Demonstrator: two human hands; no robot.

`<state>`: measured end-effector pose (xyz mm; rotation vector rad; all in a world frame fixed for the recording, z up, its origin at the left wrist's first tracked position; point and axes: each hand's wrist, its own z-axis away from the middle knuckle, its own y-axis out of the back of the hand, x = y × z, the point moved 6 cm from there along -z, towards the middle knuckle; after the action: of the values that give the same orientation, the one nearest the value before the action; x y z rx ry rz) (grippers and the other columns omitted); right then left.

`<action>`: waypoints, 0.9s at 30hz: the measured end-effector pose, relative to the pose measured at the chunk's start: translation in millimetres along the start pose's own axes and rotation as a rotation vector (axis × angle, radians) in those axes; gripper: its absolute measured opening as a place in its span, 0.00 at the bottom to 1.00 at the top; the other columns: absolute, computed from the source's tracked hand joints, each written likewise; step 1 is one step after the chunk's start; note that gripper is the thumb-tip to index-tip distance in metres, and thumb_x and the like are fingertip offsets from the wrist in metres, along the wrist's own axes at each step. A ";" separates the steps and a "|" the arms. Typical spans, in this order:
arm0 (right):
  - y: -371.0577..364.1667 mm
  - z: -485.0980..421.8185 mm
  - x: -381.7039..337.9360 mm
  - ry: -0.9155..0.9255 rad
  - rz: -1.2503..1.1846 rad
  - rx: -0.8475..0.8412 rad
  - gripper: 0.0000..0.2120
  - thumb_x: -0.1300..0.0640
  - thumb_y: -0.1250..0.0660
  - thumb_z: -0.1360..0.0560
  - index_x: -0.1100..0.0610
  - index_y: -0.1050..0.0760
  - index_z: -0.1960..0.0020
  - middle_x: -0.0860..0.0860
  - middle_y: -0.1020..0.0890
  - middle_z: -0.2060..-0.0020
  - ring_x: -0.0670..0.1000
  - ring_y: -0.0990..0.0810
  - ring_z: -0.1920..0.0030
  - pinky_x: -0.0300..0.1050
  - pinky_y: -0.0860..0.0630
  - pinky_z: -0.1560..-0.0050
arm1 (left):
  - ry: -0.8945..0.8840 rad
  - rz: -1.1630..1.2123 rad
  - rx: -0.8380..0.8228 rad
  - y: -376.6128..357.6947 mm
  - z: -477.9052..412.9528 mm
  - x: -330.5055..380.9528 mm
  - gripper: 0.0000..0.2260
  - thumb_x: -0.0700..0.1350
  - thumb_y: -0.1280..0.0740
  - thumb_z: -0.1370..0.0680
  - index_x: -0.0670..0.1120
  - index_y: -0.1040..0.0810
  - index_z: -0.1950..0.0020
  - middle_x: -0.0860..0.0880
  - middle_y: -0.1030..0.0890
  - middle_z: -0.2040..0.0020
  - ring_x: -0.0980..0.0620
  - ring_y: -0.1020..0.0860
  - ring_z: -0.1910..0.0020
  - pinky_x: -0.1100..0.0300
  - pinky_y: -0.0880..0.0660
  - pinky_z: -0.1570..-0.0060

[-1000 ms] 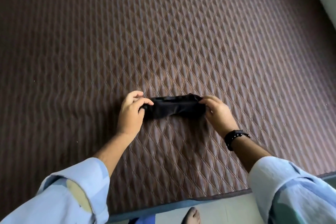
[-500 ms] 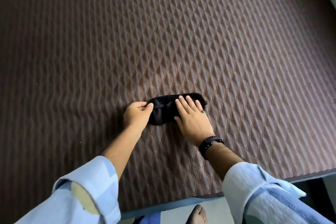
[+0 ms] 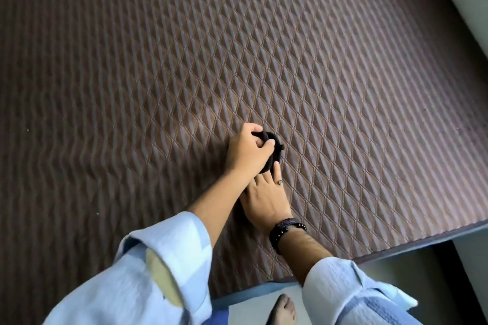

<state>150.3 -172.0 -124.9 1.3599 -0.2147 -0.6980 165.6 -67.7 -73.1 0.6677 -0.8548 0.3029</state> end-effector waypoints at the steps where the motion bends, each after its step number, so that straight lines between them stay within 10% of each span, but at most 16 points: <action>1: 0.3 7.0 0.6 0.001 -0.001 0.013 0.26 0.48 0.50 0.22 0.58 0.29 0.29 0.56 0.22 0.37 0.61 0.30 0.31 0.66 0.51 0.23 | -0.015 -0.054 -0.005 -6.9 -0.8 4.8 0.15 0.47 0.28 0.23 0.49 0.24 0.37 0.52 0.16 0.55 0.49 0.19 0.49 0.60 0.26 0.51; 7: 23.2 60.3 42.8 -0.236 -0.363 0.262 0.15 0.59 0.40 0.25 0.55 0.25 0.39 0.53 0.22 0.43 0.57 0.24 0.43 0.56 0.25 0.41 | -0.054 -0.233 -0.122 -35.0 -1.1 6.4 0.18 0.45 0.30 0.22 0.47 0.25 0.32 0.47 0.14 0.43 0.45 0.18 0.41 0.51 0.23 0.37; 11: 47.1 38.7 87.7 -0.636 -0.756 0.413 0.11 0.58 0.39 0.21 0.58 0.24 0.40 0.54 0.19 0.46 0.55 0.21 0.44 0.41 0.30 0.45 | -0.153 -0.219 -0.062 -19.0 1.0 -6.2 0.15 0.41 0.34 0.20 0.48 0.22 0.32 0.50 0.13 0.44 0.45 0.19 0.39 0.50 0.24 0.35; 16: 62.5 -22.7 94.9 -0.650 -0.811 0.102 0.24 0.44 0.32 0.23 0.58 0.26 0.34 0.53 0.17 0.44 0.54 0.20 0.43 0.48 0.24 0.42 | 0.056 -0.290 0.313 14.6 19.9 -40.7 0.20 0.46 0.28 0.23 0.50 0.25 0.32 0.47 0.21 0.33 0.43 0.23 0.34 0.48 0.25 0.38; 21: 47.3 -39.7 99.7 -0.671 -0.748 -0.044 0.15 0.54 0.30 0.24 0.59 0.23 0.40 0.55 0.17 0.47 0.56 0.19 0.44 0.45 0.25 0.47 | 0.303 -0.006 0.146 5.2 6.0 -61.7 0.24 0.51 0.27 0.23 0.44 0.25 0.30 0.47 0.14 0.41 0.44 0.18 0.40 0.50 0.21 0.38; 27: 37.6 6.1 90.8 -0.665 -1.246 -0.158 0.06 0.60 0.36 0.20 0.56 0.22 0.55 0.52 0.21 0.64 0.48 0.24 0.67 0.45 0.25 0.64 | 0.343 0.395 -0.144 -9.8 23.5 -51.9 0.17 0.43 0.34 0.17 0.46 0.27 0.28 0.44 0.22 0.36 0.44 0.23 0.36 0.48 0.21 0.44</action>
<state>230.6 -227.2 -110.7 0.9529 0.2096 -2.1559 123.8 -89.8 -106.4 0.2947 -0.6650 0.6843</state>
